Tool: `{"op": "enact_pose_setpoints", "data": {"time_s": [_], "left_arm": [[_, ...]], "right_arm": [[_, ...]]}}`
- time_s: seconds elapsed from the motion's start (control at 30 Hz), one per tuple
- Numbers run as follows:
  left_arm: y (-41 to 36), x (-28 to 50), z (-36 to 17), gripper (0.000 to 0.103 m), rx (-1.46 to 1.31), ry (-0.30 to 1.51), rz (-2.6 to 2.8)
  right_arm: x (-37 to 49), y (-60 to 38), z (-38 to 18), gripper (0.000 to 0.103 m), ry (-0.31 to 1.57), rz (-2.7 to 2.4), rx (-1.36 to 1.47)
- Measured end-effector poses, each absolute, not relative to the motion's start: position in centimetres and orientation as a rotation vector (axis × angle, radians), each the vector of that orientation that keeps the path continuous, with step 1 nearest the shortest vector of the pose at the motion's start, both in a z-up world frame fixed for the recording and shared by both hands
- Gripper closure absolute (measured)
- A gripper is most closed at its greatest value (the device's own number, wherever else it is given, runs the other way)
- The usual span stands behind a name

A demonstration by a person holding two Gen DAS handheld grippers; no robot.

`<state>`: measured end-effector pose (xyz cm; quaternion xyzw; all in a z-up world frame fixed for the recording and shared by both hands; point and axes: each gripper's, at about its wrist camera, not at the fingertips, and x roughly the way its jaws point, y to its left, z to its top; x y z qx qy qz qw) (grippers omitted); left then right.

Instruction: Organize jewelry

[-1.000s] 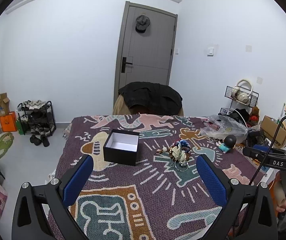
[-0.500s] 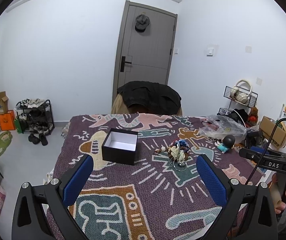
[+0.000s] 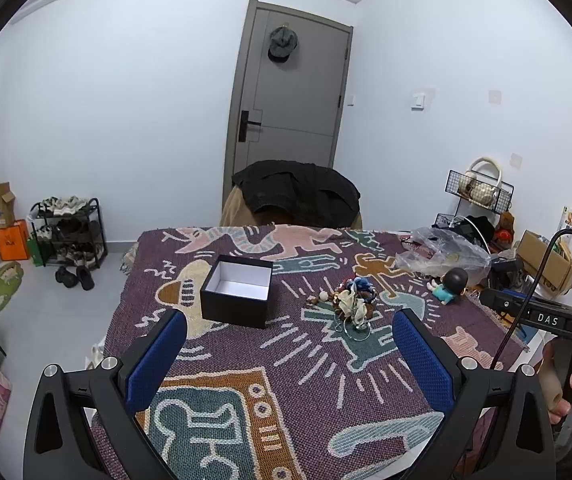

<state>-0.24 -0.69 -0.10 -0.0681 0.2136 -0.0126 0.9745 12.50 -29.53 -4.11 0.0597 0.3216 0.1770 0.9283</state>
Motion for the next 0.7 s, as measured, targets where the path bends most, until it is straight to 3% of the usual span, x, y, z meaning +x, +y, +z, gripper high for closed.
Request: {"op": "enact_pose_setpoints", "data": {"time_s": [0.7], "left_arm": [[-0.98,-0.12,0.25,0.000,-0.136,0.420,-0.040]], "right_arm": [[12.58,-29.02,-4.40,0.033,0.664,0.363,0.084]]}}
